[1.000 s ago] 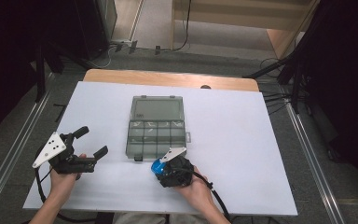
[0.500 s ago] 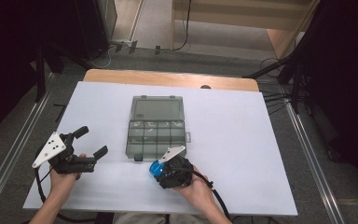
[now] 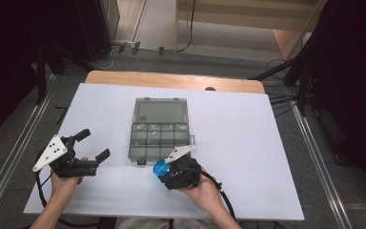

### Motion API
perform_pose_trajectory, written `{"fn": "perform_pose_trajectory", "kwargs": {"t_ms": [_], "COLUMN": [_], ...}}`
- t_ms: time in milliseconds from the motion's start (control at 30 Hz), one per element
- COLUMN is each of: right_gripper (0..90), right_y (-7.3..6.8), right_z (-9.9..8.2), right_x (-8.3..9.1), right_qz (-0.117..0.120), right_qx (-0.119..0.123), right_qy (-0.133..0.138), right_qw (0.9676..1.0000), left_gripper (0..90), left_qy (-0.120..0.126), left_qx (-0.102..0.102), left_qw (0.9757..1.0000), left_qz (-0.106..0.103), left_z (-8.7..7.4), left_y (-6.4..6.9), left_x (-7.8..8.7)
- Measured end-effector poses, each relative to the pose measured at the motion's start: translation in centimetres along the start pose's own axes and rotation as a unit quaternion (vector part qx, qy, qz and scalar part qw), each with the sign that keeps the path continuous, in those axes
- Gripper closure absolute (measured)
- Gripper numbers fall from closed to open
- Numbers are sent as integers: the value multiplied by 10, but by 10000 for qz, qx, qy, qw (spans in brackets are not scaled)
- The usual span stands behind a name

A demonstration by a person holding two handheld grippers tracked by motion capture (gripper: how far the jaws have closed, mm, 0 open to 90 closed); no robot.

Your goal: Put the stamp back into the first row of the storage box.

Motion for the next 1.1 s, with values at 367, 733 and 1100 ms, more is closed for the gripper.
{"fn": "perform_pose_trajectory", "kwargs": {"t_ms": [367,733,1100], "right_gripper": [419,419,419], "right_y": [7,24,40], "right_z": [14,35,56], "right_x": [16,31,34], "right_qz": [5,-105,-213], "right_qx": [9,54,158], "right_qy": [137,288,303], "right_qw": [9999,9995,9992], "left_gripper": [0,0,0], "left_qy": [-25,-7,-1], "left_qx": [-19,-13,-6], "left_qw": [10000,10000,10000], "left_qz": [36,28,24], "left_z": [0,0,0], "left_y": [-1,0,0], "left_x": [0,0,0]}}
Point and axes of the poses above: each handheld gripper's, and its own axes: x roughly backward along the jaws, z roughly out of its top, y roughly to its right, the point moved 1 cm from there along -x, roughly forward along the jaws, and after that the axes turned 2 degrees about -x, right-handed, at the moved point
